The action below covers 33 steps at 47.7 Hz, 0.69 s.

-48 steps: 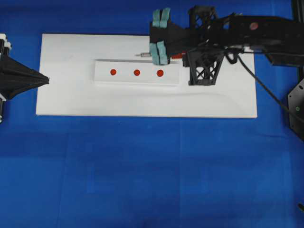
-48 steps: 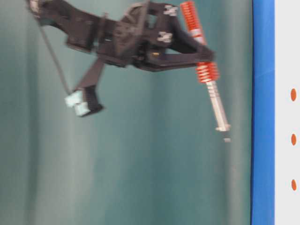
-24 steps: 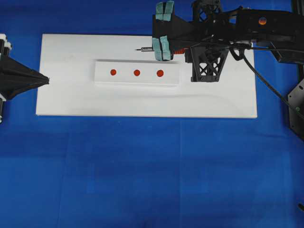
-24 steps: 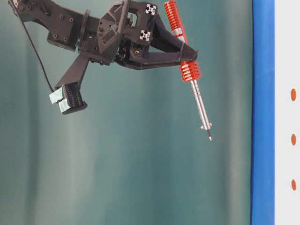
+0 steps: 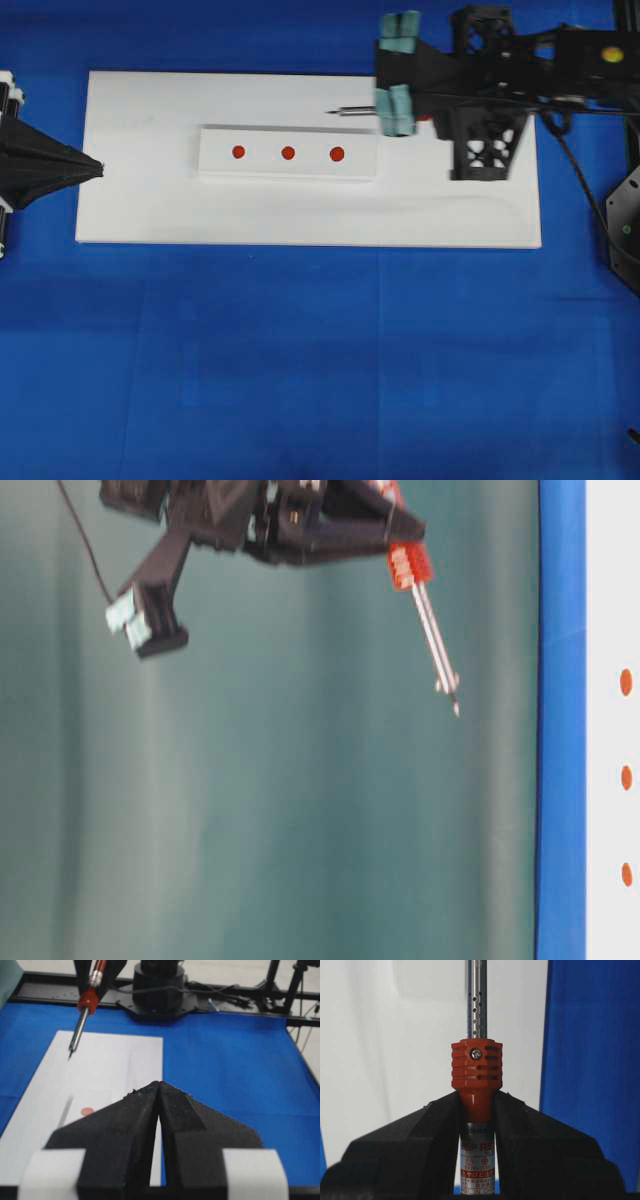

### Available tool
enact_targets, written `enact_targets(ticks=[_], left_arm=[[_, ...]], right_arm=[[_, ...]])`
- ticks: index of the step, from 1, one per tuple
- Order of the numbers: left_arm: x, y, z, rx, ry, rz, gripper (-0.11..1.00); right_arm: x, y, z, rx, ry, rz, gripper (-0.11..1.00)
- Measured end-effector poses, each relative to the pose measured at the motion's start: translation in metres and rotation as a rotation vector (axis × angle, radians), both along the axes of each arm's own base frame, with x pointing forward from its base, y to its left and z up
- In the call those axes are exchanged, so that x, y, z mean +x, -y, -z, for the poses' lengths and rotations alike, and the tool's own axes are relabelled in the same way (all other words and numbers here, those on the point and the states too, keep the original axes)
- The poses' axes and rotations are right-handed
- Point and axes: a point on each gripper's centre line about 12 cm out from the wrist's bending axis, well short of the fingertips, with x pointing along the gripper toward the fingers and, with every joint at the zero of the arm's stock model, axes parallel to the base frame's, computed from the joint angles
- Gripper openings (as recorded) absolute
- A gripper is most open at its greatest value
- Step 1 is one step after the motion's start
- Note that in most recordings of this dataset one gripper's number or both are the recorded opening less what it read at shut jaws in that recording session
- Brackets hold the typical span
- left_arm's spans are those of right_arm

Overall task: Touch the tip of the soldering iron to the mark.
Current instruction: 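Raise the iron with the right gripper and shift it rightward, then lower the iron tip with the right gripper onto the right red dot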

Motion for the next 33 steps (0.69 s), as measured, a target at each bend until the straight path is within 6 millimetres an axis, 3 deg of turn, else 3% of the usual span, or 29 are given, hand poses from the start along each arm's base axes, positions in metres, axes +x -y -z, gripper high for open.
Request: enact_targets(ticks=[13,33], left_arm=[[0.0,0.0,0.0,0.0,0.0,0.0,0.0],[0.0,0.0,0.0,0.0,0.0,0.002,0.0]], right_arm=[[-0.021,-0.004,-0.002,0.002,0.015,0.003,0.06],[-0.021,-0.005,-0.003,0.002,0.018,0.0,0.06]])
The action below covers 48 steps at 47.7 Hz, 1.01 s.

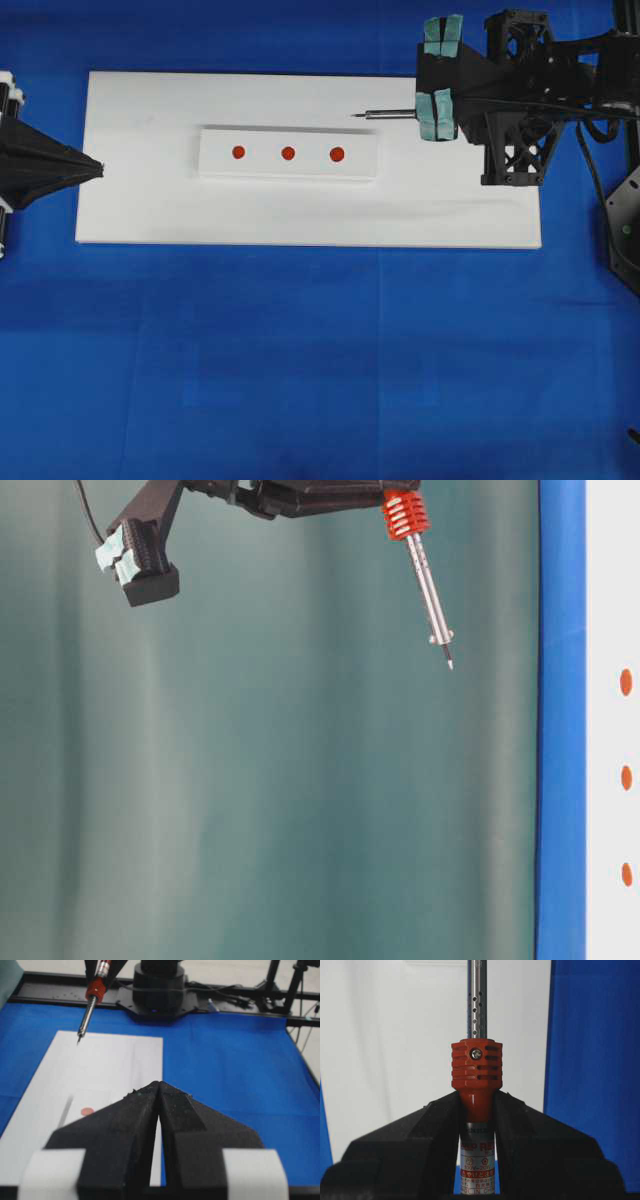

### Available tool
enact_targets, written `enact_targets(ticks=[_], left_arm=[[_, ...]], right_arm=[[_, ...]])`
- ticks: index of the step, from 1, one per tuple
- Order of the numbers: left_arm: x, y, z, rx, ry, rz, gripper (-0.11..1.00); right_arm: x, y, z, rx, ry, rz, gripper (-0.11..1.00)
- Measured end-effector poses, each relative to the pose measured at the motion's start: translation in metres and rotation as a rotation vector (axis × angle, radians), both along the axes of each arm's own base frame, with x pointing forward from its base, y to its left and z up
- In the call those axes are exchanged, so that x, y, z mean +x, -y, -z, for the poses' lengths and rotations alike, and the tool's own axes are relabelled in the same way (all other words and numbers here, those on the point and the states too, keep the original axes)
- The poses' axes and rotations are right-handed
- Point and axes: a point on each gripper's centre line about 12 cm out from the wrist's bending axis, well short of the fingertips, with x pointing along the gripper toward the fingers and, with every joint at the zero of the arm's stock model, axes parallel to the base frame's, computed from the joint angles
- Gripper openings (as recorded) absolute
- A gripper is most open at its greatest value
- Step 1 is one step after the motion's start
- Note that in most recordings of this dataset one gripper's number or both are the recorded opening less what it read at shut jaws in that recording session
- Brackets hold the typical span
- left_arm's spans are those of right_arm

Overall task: Touch the tip of the soldering iron to the mark.
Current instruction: 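Lower the iron tip with the right gripper onto the right red dot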

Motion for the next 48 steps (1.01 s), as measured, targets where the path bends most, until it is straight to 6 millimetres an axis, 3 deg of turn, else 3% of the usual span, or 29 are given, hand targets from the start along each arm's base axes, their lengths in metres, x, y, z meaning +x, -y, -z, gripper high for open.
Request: enact_targets(ticks=[14,48], left_arm=[[0.0,0.0,0.0,0.0,-0.002,-0.002,0.0],[0.0,0.0,0.001,0.0,-0.002,-0.002,0.0]], right_arm=[[0.002,0.0,0.002,0.003,0.005,-0.001,0.06],[0.025,-0.001,0.082,0.048,-0.065,-0.033,0.06]])
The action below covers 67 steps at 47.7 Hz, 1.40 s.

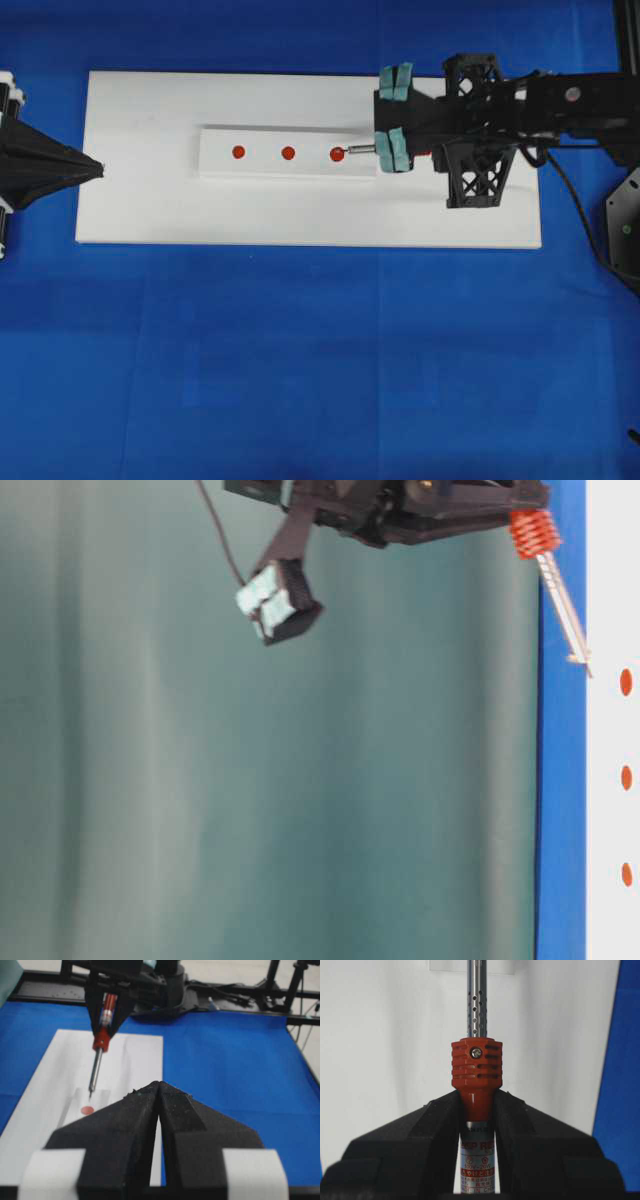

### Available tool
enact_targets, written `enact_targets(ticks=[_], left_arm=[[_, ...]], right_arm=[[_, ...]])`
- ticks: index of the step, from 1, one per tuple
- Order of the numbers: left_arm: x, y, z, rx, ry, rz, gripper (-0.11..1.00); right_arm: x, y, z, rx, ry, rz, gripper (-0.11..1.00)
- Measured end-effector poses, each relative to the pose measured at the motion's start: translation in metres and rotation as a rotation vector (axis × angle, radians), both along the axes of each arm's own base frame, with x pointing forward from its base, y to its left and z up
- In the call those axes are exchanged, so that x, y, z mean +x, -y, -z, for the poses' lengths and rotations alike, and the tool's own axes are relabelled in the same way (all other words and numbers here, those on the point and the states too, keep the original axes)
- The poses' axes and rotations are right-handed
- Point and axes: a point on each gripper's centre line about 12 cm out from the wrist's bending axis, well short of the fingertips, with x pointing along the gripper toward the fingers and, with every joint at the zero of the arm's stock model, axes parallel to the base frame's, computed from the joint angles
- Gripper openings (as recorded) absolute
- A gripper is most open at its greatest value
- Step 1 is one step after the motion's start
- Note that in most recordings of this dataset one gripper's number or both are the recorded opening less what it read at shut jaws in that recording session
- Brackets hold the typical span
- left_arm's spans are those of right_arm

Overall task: Touch the tip of the soldering iron to the mark.
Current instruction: 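Lower the iron tip with the right gripper onto the right red dot, then hold the iron tip on the right red dot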

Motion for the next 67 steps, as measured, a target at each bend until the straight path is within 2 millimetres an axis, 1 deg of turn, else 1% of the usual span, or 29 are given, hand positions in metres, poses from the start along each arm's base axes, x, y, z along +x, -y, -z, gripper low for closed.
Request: enact_targets(ticks=[7,14,57,67], left_arm=[[0.0,0.0,0.001,0.0,-0.002,0.0,0.0],[0.0,0.0,0.0,0.0,0.0,0.0,0.0],[0.0,0.0,0.001,0.0,-0.002,0.0,0.0],[0.0,0.0,0.0,0.0,0.0,0.0,0.0]], right_arm=[[0.002,0.0,0.01,0.004,-0.011,-0.004,0.06],[0.002,0.0,0.015,0.007,-0.017,-0.005,0.06],[0.001,0.0,0.019,0.009,-0.006,-0.004,0.06],[-0.001,0.003,0.021,0.009,-0.006,0.003,0.06]])
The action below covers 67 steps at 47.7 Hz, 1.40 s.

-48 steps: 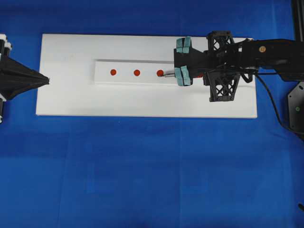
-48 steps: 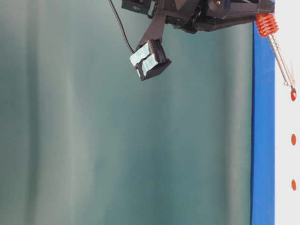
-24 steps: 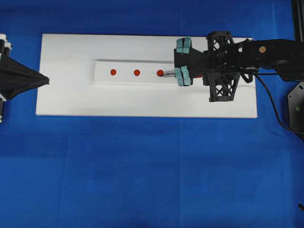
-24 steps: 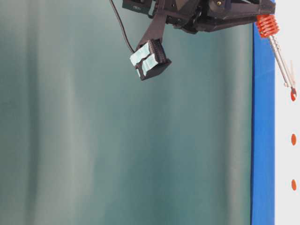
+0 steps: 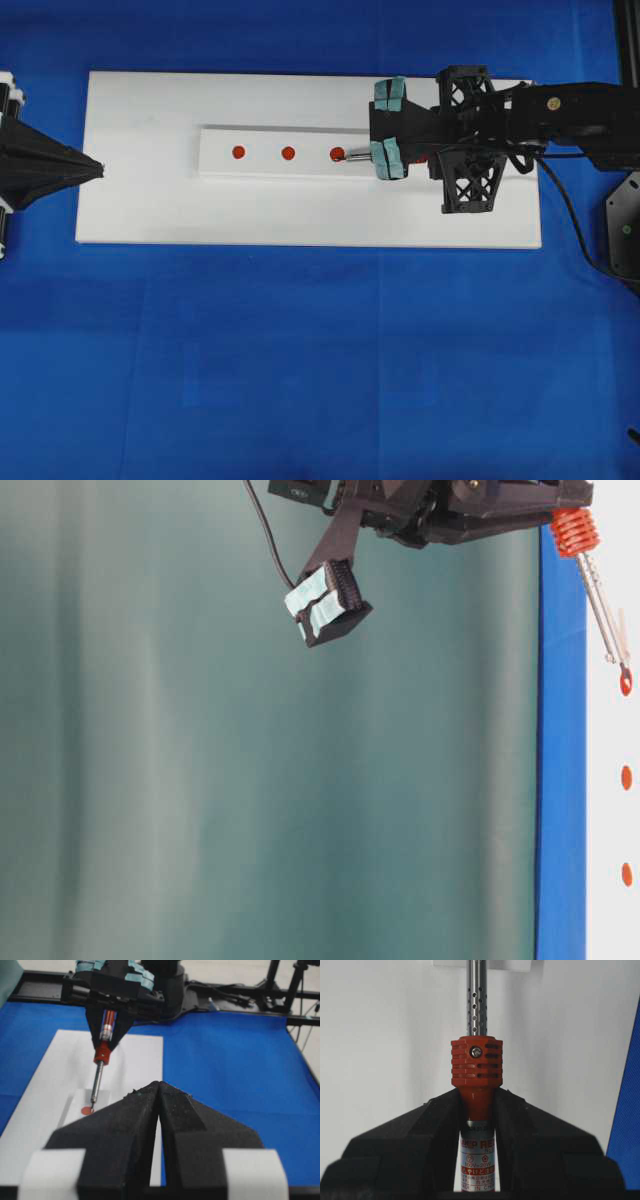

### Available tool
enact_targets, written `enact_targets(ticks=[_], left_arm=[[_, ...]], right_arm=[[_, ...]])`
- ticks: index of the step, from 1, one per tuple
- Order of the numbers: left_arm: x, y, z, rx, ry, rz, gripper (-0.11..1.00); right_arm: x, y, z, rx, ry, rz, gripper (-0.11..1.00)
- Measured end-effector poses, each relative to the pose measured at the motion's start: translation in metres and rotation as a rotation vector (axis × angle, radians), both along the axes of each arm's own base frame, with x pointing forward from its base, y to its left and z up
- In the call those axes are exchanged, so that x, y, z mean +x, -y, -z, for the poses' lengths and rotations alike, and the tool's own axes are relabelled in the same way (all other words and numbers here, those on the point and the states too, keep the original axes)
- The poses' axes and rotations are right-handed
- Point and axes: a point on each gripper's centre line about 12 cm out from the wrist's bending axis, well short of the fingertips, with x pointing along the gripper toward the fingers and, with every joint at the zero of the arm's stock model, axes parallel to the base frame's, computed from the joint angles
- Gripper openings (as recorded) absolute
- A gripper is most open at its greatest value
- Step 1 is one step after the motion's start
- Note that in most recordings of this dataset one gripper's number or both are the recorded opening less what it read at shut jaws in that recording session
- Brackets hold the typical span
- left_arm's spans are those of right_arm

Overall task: Touch the tip of the soldering iron to the mark.
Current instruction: 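Hold the iron tip on the right red dot, then lift the iron with the right gripper and carry it down-right off the board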

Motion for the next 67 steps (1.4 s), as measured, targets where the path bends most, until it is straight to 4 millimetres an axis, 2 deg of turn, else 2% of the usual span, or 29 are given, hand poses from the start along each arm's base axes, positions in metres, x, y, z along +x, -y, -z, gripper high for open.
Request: enact_targets(ticks=[47,53,67], left_arm=[[0.0,0.0,0.0,0.0,0.003,0.0,0.0],[0.0,0.0,0.0,0.0,0.003,0.002,0.0],[0.0,0.0,0.0,0.0,0.003,0.0,0.0]], right_arm=[[-0.001,0.001,0.0,0.001,-0.005,0.003,0.06],[-0.002,0.002,-0.014,-0.004,-0.003,0.011,0.06],[-0.009,0.004,-0.068,-0.024,0.006,0.036,0.06]])
